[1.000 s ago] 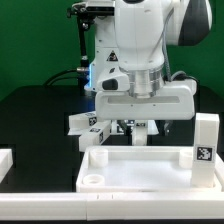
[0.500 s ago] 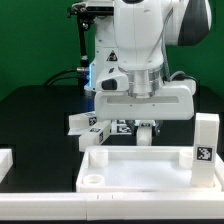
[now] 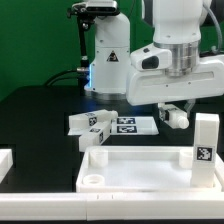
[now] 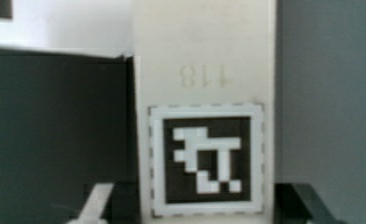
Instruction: Assemble desk
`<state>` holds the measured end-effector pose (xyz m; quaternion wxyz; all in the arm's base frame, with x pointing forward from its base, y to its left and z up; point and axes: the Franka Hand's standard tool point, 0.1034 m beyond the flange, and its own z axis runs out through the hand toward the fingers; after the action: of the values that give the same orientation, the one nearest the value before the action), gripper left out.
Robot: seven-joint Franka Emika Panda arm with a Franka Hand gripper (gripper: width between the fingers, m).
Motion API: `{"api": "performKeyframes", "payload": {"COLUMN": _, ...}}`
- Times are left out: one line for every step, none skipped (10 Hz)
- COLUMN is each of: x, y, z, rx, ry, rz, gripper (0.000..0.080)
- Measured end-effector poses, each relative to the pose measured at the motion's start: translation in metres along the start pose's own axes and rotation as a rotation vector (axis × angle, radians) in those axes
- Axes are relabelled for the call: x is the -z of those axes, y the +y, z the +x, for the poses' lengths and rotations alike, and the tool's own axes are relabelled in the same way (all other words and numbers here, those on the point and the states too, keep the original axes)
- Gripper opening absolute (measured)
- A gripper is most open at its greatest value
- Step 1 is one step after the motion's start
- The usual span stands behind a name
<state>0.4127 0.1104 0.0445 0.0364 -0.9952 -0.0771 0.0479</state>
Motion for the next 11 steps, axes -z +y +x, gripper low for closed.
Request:
{"api": "performKeyframes", "payload": {"x": 0.0, "y": 0.001, "z": 0.0, "rx": 0.054, "ry": 0.0, "rz": -0.003, "gripper": 0.0284}}
{"api": "performKeyframes", "payload": {"x": 0.0, "y": 0.001, "z": 0.0, "rx": 0.132, "ry": 0.0, "rz": -0.003, "gripper": 0.0284}}
{"api": "performKeyframes", "payload": {"x": 0.0, "y": 0.001, "z": 0.0, "rx": 0.197, "ry": 0.0, "rz": -0.004, "gripper": 0.0284}}
{"api": "performKeyframes", "payload": {"x": 0.003, "y": -0.005, "z": 0.005, "rx": 0.36, "ry": 0.046, "rz": -0.026, "gripper": 0.0284}}
{"api": "performKeyframes", "payload": {"x": 0.003, "y": -0.011, "z": 0.008, "rx": 0.555, "ry": 0.078, "rz": -0.043, "gripper": 0.0284}}
{"api": "performKeyframes", "payload": {"x": 0.001, "y": -0.009, "z": 0.01, "rx": 0.738, "ry": 0.097, "rz": -0.065, "gripper": 0.0284}}
{"api": "performKeyframes", "payload": {"x": 0.0, "y": -0.007, "z": 0.01, "rx": 0.767, "ry": 0.093, "rz": -0.068, "gripper": 0.0284}}
{"api": "performKeyframes", "payload": {"x": 0.0, "y": -0.006, "z": 0.01, "rx": 0.818, "ry": 0.089, "rz": -0.077, "gripper": 0.0284}}
{"api": "performKeyframes", "payload": {"x": 0.0, "y": -0.004, "z": 0.01, "rx": 0.885, "ry": 0.083, "rz": -0.087, "gripper": 0.0284}}
{"api": "performKeyframes", "payload": {"x": 0.0, "y": -0.006, "z": 0.012, "rx": 0.982, "ry": 0.087, "rz": -0.105, "gripper": 0.0284}}
{"api": "performKeyframes", "payload": {"x": 0.0, "y": -0.015, "z": 0.017, "rx": 1.184, "ry": 0.115, "rz": -0.147, "gripper": 0.0284}}
